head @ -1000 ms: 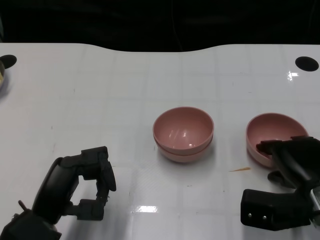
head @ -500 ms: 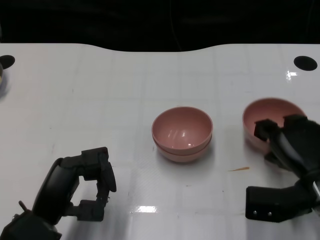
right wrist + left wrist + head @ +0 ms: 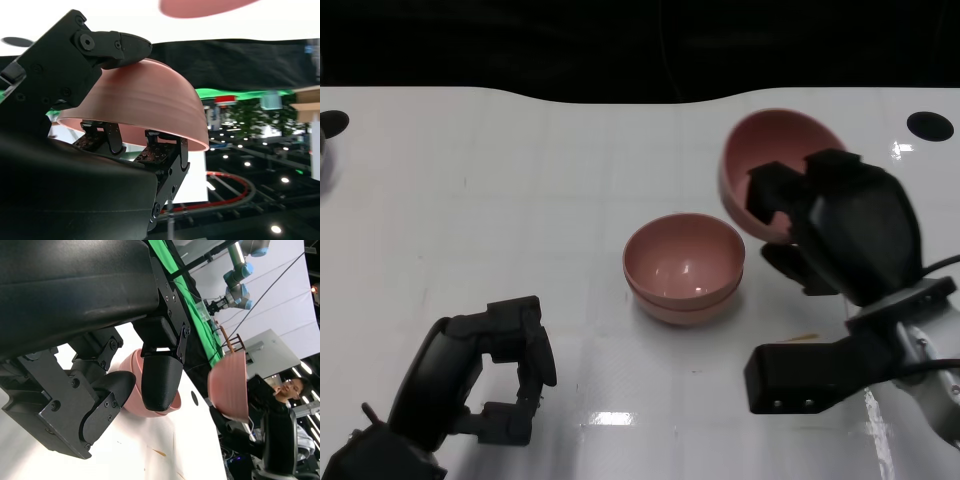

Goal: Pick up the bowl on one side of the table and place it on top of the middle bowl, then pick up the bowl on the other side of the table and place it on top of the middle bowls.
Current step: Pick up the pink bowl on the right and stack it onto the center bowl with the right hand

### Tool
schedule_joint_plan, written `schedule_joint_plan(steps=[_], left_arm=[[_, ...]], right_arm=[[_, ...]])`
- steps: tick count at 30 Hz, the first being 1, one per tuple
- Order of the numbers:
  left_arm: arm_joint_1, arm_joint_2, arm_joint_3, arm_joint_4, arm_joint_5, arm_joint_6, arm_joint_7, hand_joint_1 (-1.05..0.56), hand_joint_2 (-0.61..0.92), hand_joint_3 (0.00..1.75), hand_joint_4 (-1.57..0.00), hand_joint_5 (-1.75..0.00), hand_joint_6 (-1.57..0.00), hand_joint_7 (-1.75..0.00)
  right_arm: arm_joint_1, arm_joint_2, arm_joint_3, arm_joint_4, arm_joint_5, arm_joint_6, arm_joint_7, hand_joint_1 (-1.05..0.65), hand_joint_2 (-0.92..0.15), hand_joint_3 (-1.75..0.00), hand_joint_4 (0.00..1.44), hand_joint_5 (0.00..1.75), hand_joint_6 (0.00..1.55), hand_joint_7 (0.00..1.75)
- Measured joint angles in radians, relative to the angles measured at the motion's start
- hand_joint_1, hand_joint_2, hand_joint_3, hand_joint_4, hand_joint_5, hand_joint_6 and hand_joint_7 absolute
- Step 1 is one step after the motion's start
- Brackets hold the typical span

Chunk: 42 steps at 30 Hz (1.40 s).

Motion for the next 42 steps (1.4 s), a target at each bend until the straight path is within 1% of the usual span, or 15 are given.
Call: schedule_joint_plan(steps=[1,2,6,8,13,15,16,19,22,25,27,28,30,34,42], left_arm=[[0.005,0.0,0.0,-0.003,0.0,0.004,0.0,-0.02,0.29,1.59,-0.98,-1.75,-0.87,-1.61],[0.011,0.0,0.0,-0.007,0.0,0.004,0.0,-0.01,0.29,1.59,-0.98,-1.75,-0.87,-1.61],[0.019,-0.001,-0.001,-0.013,0.003,0.006,-0.001,0.0,0.29,1.59,-0.98,-1.75,-0.86,-1.62],[0.021,-0.001,-0.001,-0.014,0.004,0.006,-0.001,0.0,0.29,1.59,-0.98,-1.75,-0.86,-1.62],[0.026,-0.006,-0.004,-0.038,0.003,0.033,-0.001,-0.02,0.29,1.6,-0.98,-1.75,-0.86,-1.62],[0.028,-0.009,-0.007,-0.044,0.003,0.04,-0.002,0.0,0.28,1.61,-0.98,-1.75,-0.86,-1.62],[0.03,-0.01,-0.009,-0.046,0.004,0.04,-0.002,0.01,0.28,1.61,-0.98,-1.75,-0.86,-1.62],[0.031,-0.013,-0.014,-0.052,0.008,0.04,-0.002,0.02,0.27,1.61,-0.98,-1.75,-0.86,-1.62],[0.035,-0.017,-0.02,-0.059,0.01,0.04,-0.002,0.02,0.27,1.62,-0.98,-1.75,-0.86,-1.63],[0.038,-0.023,-0.024,-0.06,0.013,0.04,-0.002,0.02,0.27,1.62,-0.98,-1.75,-0.86,-1.62],[0.039,-0.025,-0.027,-0.06,0.022,0.04,-0.002,0.01,0.28,1.58,-0.98,-1.75,-0.86,-1.61],[0.039,-0.025,-0.027,-0.06,0.029,0.04,-0.002,0.0,0.28,1.58,-0.98,-1.75,-0.86,-1.61],[0.039,-0.026,-0.03,-0.06,0.04,0.04,-0.002,0.01,0.27,1.58,-0.98,-1.75,-0.87,-1.6],[0.039,-0.03,-0.032,-0.06,0.043,0.04,-0.002,0.01,0.27,1.6,-0.97,-1.75,-0.87,-1.6],[0.039,-0.031,-0.033,-0.06,0.048,0.04,0.0,0.02,0.25,1.63,-0.97,-1.75,-0.87,-1.59]], right_arm=[[-0.008,0.012,0.006,0.002,0.001,-0.005,0.006,-0.16,-0.35,-1.0,1.0,1.75,0.82,1.61],[-0.02,0.022,0.015,0.01,0.001,-0.014,0.01,-0.15,-0.35,-0.96,1.01,1.75,0.87,1.42],[-0.062,0.057,0.038,0.046,0.0,-0.035,0.032,-0.14,-0.34,-0.93,1.0,1.75,0.99,1.15],[-0.077,0.072,0.052,0.071,0.001,-0.04,0.043,-0.14,-0.36,-0.9,1.0,1.75,0.93,1.37],[-0.099,0.091,0.074,0.138,0.001,-0.061,0.064,-0.13,-0.37,-0.92,0.98,1.75,0.84,1.6],[-0.109,0.092,0.081,0.161,0.003,-0.075,0.079,-0.14,-0.41,-0.79,0.98,1.75,0.91,1.27],[-0.113,0.092,0.085,0.17,0.004,-0.079,0.088,-0.16,-0.44,-0.74,0.97,1.75,0.93,1.18],[-0.12,0.093,0.099,0.19,0.004,-0.08,0.122,-0.21,-0.59,-0.51,0.95,1.75,0.91,1.18],[-0.125,0.094,0.102,0.209,0.02,-0.087,0.158,-0.2,-0.75,-0.2,0.87,1.74,1.0,0.79],[-0.126,0.091,0.099,0.218,0.074,-0.12,0.222,-0.19,-0.86,-0.08,0.83,0.87,0.93,0.26],[-0.126,0.084,0.098,0.218,0.102,-0.135,0.271,-0.28,-0.89,-0.05,0.67,0.39,0.77,0.06],[-0.126,0.079,0.098,0.218,0.11,-0.14,0.289,-0.32,-0.91,-0.04,0.6,0.28,0.7,0.03],[-0.126,0.069,0.098,0.217,0.112,-0.141,0.312,-0.47,-0.92,-0.14,0.49,0.16,0.56,0.01],[-0.126,0.057,0.097,0.21,0.11,-0.138,0.32,-0.63,-0.92,-0.29,0.39,0.11,0.42,0.0],[-0.123,0.044,0.097,0.159,0.1,-0.099,0.337,-0.76,-0.92,-0.43,0.27,0.08,0.32,0.0]])
